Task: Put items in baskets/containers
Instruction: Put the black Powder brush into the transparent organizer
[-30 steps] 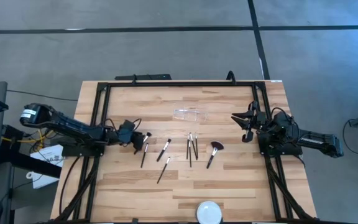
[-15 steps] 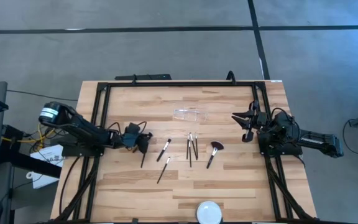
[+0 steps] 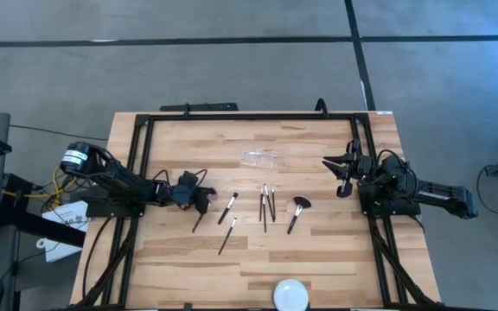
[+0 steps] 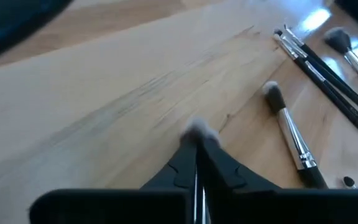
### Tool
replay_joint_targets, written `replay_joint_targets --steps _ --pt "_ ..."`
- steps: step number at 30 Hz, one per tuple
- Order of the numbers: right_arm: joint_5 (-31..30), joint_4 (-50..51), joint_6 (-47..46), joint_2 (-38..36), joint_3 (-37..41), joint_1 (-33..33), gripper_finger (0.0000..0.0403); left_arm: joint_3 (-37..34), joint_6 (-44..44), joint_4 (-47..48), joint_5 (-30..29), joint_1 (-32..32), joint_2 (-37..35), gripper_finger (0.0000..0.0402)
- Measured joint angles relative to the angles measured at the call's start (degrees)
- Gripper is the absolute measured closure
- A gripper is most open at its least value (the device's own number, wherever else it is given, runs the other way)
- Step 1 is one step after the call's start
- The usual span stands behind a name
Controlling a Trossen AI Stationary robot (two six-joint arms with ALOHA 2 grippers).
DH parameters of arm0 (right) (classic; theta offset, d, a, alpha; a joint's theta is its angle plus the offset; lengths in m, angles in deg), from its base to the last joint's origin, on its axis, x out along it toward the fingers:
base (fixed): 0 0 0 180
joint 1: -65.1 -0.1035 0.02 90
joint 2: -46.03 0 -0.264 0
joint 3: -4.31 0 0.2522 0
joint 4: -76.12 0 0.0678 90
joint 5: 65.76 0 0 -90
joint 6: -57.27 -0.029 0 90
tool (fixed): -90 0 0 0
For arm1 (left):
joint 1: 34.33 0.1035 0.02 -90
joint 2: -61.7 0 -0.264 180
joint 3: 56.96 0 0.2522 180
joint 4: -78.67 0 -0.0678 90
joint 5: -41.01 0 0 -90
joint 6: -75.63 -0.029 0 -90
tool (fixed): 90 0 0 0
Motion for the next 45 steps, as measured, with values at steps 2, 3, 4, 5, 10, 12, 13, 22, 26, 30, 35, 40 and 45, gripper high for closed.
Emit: replay_joint_targets --steps 2,3,4,5,10,12,13,22,26,30,35,40,45 --pt "0.06 0.00 0.00 0.00 0.00 0.02 0.0351 -0.27 -3.66 -4.57 -0.13 -0.03 0.23 0.0393" --pt "0.06 0.02 0.00 0.00 0.00 0.02 0.0351 -0.33 -5.91 -7.55 -0.30 0.03 0.30 0.0395" --pt "0.06 0.02 0.00 0.00 0.00 0.00 0.0351 -0.05 -8.30 -10.90 -0.56 0.33 0.25 0.0396" --pt "0.06 0.02 0.00 0.00 0.00 0.02 0.0351 0.53 -10.97 -13.94 -0.92 0.81 0.08 0.0397" --pt "0.08 0.00 0.00 0.00 0.00 0.02 0.0351 3.86 -25.31 -19.25 -2.17 4.50 -2.04 0.0397" --pt "0.08 0.00 0.00 0.00 0.00 0.00 0.0351 6.22 -31.14 -20.22 -2.31 6.37 -3.84 0.0396" --pt "0.08 0.00 0.00 0.00 0.00 0.02 0.0351 7.43 -34.35 -20.40 -2.15 7.36 -4.77 0.0396" --pt "0.02 -0.44 0.34 -0.01 0.00 0.02 0.0351 20.13 -45.64 -27.87 17.82 19.43 -6.37 0.0395" --pt "0.02 -0.44 0.50 0.00 0.00 0.02 0.0351 24.51 -47.28 -31.62 24.07 23.07 -0.45 0.0395" --pt "0.02 -0.44 0.53 0.00 0.00 0.02 0.0351 28.77 -47.46 -39.13 25.75 25.13 8.77 0.0394" --pt "0.02 -0.44 0.61 0.00 0.00 0.02 0.0351 34.95 -47.75 -46.28 25.77 26.58 20.80 0.0394" --pt "0.02 -0.44 0.61 0.00 0.00 0.02 0.0351 39.47 -47.73 -46.88 25.46 27.41 28.88 0.0394" --pt "0.08 -0.42 0.48 0.00 0.00 0.02 0.0351 40.51 -47.84 -47.20 25.53 27.32 32.98 0.0394"
